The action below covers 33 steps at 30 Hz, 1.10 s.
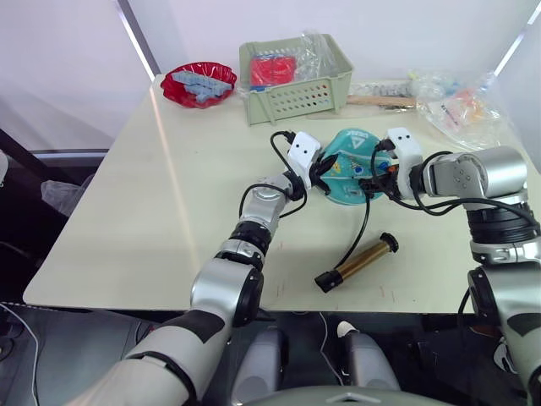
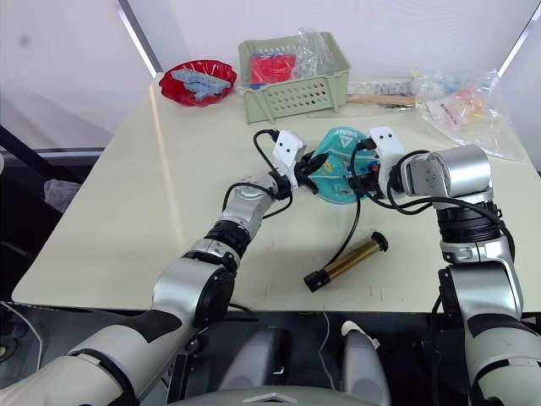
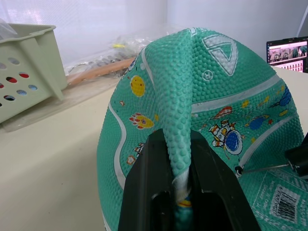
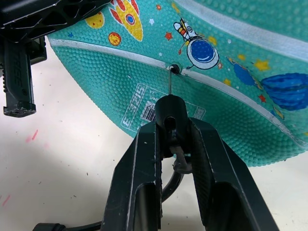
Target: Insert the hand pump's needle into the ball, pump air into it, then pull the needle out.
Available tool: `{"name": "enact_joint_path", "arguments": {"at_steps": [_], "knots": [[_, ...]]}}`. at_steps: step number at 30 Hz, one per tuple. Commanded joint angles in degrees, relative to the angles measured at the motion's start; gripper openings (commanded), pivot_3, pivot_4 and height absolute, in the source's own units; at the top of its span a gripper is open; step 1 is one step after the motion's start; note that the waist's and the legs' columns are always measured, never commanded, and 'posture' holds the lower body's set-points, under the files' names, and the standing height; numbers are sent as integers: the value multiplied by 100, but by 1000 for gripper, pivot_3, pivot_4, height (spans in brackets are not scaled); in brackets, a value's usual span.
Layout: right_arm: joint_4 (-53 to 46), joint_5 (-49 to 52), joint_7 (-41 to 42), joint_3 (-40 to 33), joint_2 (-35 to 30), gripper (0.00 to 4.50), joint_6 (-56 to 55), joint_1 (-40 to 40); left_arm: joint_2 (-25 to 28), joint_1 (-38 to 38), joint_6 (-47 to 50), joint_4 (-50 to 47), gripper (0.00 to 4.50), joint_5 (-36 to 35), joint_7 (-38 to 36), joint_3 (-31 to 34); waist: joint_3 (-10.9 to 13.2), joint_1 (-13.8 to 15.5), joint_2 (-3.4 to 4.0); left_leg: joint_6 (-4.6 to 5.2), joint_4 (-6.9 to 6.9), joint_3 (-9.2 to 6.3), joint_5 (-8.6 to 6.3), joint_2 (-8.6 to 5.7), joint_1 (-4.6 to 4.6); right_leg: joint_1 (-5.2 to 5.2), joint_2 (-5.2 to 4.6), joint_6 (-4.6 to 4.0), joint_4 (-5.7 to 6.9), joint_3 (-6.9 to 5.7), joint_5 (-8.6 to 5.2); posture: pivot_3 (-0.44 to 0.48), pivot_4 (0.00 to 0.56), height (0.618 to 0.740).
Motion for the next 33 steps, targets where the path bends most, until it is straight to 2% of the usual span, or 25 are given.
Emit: {"name": "enact_joint_path", "arguments": {"at_steps": [1, 33], "knots": [[-169, 26, -11, -190, -59, 307, -66, -45, -119, 139, 127, 142, 16, 46, -45, -136, 0, 0, 0, 0, 0, 0, 0, 0, 0, 0, 0, 0, 0, 0, 0, 0, 150, 737], [341, -150, -343, -238, 43, 307, -101, -79, -131, 168, 133, 121, 16, 53, -55, -147, 0, 2, 0, 0, 0, -7, 0, -1, 2, 8, -1, 0, 0, -7, 0, 0, 150, 737]]}}
